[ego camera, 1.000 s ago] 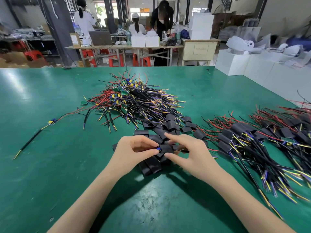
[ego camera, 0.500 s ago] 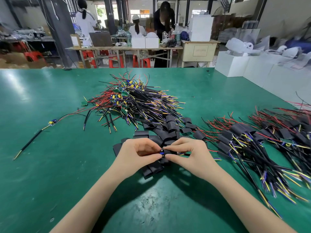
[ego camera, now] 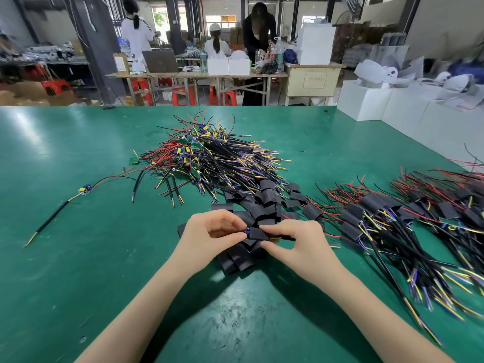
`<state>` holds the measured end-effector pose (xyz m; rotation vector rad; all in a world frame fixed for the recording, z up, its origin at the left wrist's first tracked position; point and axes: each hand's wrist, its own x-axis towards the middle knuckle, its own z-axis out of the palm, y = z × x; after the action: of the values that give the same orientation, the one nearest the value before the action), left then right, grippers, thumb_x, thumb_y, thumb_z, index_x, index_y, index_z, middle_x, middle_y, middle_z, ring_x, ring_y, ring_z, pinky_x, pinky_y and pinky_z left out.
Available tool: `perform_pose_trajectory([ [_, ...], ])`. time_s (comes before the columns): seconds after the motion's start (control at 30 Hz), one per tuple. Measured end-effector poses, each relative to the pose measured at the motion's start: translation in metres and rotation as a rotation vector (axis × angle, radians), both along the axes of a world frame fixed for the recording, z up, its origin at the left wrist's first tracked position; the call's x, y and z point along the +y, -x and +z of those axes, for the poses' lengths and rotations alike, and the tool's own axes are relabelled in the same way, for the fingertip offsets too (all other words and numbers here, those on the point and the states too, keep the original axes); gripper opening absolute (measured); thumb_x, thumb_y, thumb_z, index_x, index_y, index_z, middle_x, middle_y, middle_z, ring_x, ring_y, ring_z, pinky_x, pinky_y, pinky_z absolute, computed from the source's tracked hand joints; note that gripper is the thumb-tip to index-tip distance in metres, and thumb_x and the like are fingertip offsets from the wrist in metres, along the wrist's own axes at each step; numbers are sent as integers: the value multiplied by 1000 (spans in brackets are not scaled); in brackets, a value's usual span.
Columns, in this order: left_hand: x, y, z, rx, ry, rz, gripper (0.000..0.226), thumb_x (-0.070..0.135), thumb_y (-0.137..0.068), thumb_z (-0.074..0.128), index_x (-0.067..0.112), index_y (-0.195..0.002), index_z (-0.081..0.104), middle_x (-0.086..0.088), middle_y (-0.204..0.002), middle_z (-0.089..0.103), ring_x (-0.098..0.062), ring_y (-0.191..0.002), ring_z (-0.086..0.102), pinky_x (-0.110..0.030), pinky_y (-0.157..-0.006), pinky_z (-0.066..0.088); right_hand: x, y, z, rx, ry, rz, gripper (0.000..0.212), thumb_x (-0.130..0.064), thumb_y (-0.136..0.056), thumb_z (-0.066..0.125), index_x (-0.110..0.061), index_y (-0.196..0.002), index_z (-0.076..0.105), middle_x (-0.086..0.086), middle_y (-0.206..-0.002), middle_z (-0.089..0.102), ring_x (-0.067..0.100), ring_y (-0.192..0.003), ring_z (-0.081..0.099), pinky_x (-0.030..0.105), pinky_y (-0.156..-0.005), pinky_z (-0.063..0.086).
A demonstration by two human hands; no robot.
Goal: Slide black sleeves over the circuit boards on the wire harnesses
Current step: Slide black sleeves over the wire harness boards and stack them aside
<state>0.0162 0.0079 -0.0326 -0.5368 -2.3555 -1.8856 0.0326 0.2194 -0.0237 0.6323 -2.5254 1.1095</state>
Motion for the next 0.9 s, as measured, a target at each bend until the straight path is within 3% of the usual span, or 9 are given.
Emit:
perform_pose_trajectory([
  [0.13, -1, 0, 0, -10, 16, -27, 19, 0, -76, 79, 16, -82, 71, -4, -83, 75, -14, -76, 70, -19, -76, 54, -3, -1, 0, 73, -40, 17, 28, -14, -77, 77, -16, -105, 75, -3, -84, 72, 10, -78, 66, 28, -79, 51],
  [0.33, -2, 2, -2, -11, 47, -30, 22, 1, -75, 80, 19, -81, 69, -2, -82, 73, -11, -74, 69, -19, -73, 53, -1, -1, 1, 103, -121, 78, 26, -19, -82, 75, -15, -107, 74, 1, -85, 70, 18, -80, 65, 35, -77, 51],
  [0.5, 1, 2, -1, 162, 108, 37, 31, 7, -78, 79, 19, -105, 68, 7, -103, 70, -7, -95, 68, -17, -85, 51, 10, 2, 14, 210, -83, 23, 21, -19, -79, 78, -15, -100, 77, -2, -76, 69, 14, -69, 63, 31, -69, 51],
  [0.6, -3, 4, 1, 327, 133, 178, 36, 16, -81, 75, 23, -115, 63, 11, -118, 62, -9, -114, 58, -17, -95, 45, 29, 7, 28, 398, -9, -165, 19, -13, -77, 80, -10, -96, 77, 3, -73, 67, 20, -66, 60, 30, -66, 48],
  [0.7, -5, 5, 2, 339, 110, 244, 34, 20, -82, 68, 30, -114, 62, 8, -120, 60, -16, -117, 56, -22, -97, 45, 63, 13, 38, 540, -40, -402, 19, -10, -78, 79, -7, -97, 76, 9, -76, 68, 27, -68, 61, 34, -67, 51],
  [0.8, -4, 5, 2, 320, 102, 252, 33, 18, -82, 67, 33, -110, 62, 8, -116, 61, -15, -111, 59, -28, -94, 49, 94, 15, 42, 470, -181, -686, 14, -14, -77, 77, -8, -89, 76, 13, -71, 67, 34, -69, 62, 41, -63, 52],
  [0.9, -3, 5, 0, 320, 104, 245, 34, 6, -83, 71, 27, -109, 64, 9, -114, 62, -12, -104, 61, -33, -88, 53, 108, 16, 41, 231, -330, -926, 12, -23, -75, 76, -13, -81, 75, 14, -71, 67, 38, -73, 61, 37, -61, 48],
])
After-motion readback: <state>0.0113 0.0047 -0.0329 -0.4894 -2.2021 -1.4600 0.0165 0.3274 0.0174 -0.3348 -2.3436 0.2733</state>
